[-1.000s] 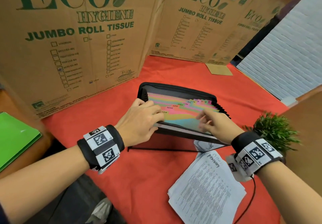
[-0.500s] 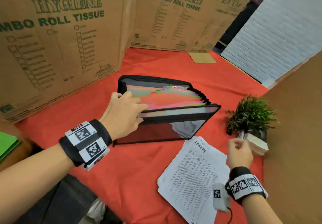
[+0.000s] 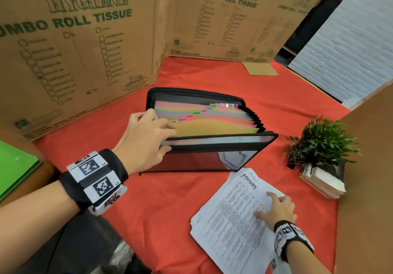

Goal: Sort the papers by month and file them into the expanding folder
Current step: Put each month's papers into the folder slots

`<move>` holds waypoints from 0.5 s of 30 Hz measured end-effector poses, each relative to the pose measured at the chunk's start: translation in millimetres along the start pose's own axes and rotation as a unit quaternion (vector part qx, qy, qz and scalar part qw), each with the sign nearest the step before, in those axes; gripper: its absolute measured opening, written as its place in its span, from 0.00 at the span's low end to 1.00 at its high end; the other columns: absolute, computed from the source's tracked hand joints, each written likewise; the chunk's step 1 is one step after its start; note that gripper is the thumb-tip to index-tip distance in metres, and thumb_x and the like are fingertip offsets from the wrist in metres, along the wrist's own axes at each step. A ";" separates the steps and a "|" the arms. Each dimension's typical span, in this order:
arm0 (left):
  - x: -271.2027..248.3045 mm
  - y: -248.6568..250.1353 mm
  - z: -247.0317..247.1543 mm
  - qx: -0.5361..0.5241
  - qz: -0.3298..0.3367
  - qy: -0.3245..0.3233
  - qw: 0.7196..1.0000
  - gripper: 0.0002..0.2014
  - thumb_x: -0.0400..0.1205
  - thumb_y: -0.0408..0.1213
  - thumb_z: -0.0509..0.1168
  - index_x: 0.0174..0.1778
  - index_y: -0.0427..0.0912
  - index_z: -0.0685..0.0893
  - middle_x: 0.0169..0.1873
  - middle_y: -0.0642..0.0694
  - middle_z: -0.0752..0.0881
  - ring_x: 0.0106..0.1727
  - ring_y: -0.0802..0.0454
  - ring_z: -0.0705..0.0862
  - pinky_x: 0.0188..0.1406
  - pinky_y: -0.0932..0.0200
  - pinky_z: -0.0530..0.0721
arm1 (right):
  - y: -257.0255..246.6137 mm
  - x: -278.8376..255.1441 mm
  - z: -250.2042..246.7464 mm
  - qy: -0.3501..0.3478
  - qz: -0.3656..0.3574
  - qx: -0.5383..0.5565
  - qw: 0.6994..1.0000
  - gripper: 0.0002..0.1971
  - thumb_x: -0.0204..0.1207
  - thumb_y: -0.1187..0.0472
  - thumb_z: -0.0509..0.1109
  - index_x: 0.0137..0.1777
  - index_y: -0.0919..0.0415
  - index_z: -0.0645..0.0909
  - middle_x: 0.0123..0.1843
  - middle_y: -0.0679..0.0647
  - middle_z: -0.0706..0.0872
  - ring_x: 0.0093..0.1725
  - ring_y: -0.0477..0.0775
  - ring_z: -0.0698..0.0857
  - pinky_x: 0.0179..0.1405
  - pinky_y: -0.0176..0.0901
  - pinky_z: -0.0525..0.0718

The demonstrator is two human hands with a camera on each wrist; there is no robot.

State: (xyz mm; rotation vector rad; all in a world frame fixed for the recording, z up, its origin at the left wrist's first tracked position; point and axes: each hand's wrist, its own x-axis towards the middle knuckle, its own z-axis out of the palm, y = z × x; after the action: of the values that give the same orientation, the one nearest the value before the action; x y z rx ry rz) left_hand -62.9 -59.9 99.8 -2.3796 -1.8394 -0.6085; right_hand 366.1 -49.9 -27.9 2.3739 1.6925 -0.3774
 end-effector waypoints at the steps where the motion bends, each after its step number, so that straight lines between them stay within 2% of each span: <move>1: -0.6 0.6 -0.7 0.000 0.001 0.000 1.000 0.17 0.66 0.44 0.81 0.50 0.53 0.89 0.55 0.58 0.87 0.48 0.46 0.74 0.52 0.46 0.68 | 0.3 2.7 0.7 0.004 0.000 0.004 1.000 0.40 0.60 0.39 0.81 0.71 0.44 0.70 0.64 0.52 0.69 0.67 0.56 0.68 0.65 0.55 0.73; 3: -0.9 1.7 -2.2 -0.003 -0.003 0.001 1.000 0.17 0.67 0.44 0.80 0.51 0.53 0.89 0.56 0.57 0.85 0.49 0.46 0.74 0.53 0.46 0.68 | -1.4 5.2 1.1 0.034 -0.012 0.028 0.999 0.27 0.64 0.46 0.81 0.60 0.51 0.76 0.62 0.52 0.74 0.63 0.56 0.73 0.64 0.56 0.74; 5: -1.2 3.2 -2.9 -0.002 -0.008 0.000 1.000 0.17 0.68 0.43 0.80 0.52 0.52 0.89 0.57 0.56 0.85 0.49 0.47 0.73 0.53 0.46 0.68 | -3.3 4.1 -3.4 0.083 -0.034 0.061 0.994 0.11 0.69 0.54 0.78 0.43 0.53 0.78 0.49 0.50 0.83 0.48 0.52 0.79 0.61 0.55 0.75; 7: -2.2 4.2 -2.7 -0.005 -0.005 0.001 1.000 0.17 0.67 0.42 0.80 0.51 0.52 0.89 0.56 0.55 0.84 0.49 0.46 0.73 0.52 0.45 0.69 | -3.0 1.6 -8.4 0.119 -0.078 0.057 0.988 0.13 0.70 0.56 0.77 0.31 0.52 0.75 0.33 0.45 0.81 0.34 0.46 0.77 0.56 0.53 0.74; 9: -3.1 4.9 -2.5 -0.007 -0.003 0.000 1.000 0.16 0.67 0.41 0.80 0.51 0.51 0.88 0.56 0.55 0.84 0.48 0.46 0.72 0.51 0.45 0.69 | 0.9 1.5 -9.9 0.148 -0.153 0.014 0.977 0.17 0.68 0.59 0.79 0.25 0.51 0.73 0.27 0.43 0.78 0.30 0.46 0.77 0.51 0.51 0.74; 11: -2.6 4.9 -3.3 -0.006 -0.005 -0.001 1.000 0.16 0.68 0.41 0.80 0.51 0.52 0.88 0.57 0.55 0.84 0.49 0.47 0.72 0.51 0.47 0.67 | 6.1 2.4 -7.8 0.152 -0.232 -0.042 0.960 0.15 0.63 0.68 0.81 0.26 0.51 0.80 0.27 0.43 0.80 0.28 0.51 0.81 0.44 0.48 0.76; 12: -2.1 4.9 -3.5 -0.005 -0.006 -0.002 1.000 0.16 0.69 0.42 0.79 0.52 0.52 0.89 0.57 0.55 0.84 0.49 0.46 0.72 0.51 0.47 0.66 | 8.0 1.9 -6.6 0.152 -0.254 -0.065 0.953 0.13 0.60 0.73 0.81 0.31 0.53 0.86 0.30 0.46 0.85 0.29 0.55 0.84 0.39 0.47 0.79; 14: -0.8 4.9 -3.5 -0.003 -0.008 -0.002 1.000 0.16 0.69 0.42 0.79 0.53 0.51 0.89 0.57 0.54 0.83 0.50 0.46 0.71 0.52 0.48 0.65 | 8.2 -1.3 -4.5 0.157 -0.262 -0.084 0.949 0.21 0.56 0.79 0.78 0.47 0.57 0.91 0.49 0.54 0.91 0.32 0.60 0.88 0.28 0.46 0.84; 15: -0.5 5.0 -3.4 -0.004 -0.009 -0.003 1.000 0.16 0.69 0.42 0.79 0.53 0.51 0.89 0.57 0.54 0.83 0.50 0.47 0.71 0.52 0.48 0.65 | 6.1 -5.7 -4.8 0.162 -0.264 -0.085 0.947 0.24 0.55 0.80 0.78 0.50 0.59 0.89 0.57 0.56 0.89 0.32 0.61 0.89 0.24 0.47 0.84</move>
State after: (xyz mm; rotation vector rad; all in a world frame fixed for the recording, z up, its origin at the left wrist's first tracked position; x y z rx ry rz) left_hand -59.2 -62.7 103.6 -2.3752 -1.8648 -0.6126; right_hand 370.5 -55.5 -21.4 1.9066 2.3998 0.0960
